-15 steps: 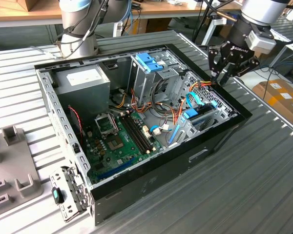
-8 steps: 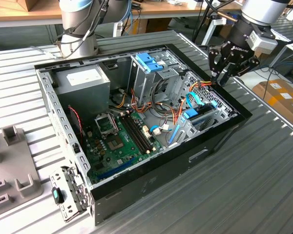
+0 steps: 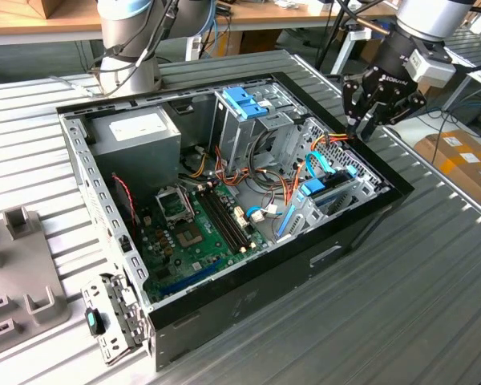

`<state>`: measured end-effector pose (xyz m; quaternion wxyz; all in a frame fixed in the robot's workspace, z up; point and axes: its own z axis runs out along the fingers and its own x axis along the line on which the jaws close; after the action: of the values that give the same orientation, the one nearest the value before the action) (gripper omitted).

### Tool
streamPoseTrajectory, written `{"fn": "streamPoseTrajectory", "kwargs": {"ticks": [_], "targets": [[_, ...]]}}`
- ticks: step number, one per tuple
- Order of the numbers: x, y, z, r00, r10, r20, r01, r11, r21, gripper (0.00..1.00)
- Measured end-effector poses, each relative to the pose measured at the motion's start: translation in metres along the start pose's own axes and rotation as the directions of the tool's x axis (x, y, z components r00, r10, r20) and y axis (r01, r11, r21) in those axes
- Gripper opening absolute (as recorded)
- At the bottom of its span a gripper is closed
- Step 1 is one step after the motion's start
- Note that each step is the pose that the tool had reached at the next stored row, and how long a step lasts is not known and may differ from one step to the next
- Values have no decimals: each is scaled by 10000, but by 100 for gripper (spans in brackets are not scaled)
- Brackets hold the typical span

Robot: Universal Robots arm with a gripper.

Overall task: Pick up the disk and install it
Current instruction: 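Insert the second disk wire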

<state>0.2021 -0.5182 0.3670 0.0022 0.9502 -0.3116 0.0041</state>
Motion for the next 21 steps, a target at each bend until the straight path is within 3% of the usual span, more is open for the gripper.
{"fn": "streamPoseTrajectory", "kwargs": {"ticks": [9, 11, 12, 21], "targets": [[4, -3, 0, 10000, 0, 1, 0, 10000, 1, 36], [4, -3, 0, 10000, 0, 1, 0, 10000, 0, 35], [4, -3, 0, 10000, 0, 0, 0, 10000, 0, 27], [5, -4, -9, 10000, 0, 1, 0, 10000, 1, 27]]}}
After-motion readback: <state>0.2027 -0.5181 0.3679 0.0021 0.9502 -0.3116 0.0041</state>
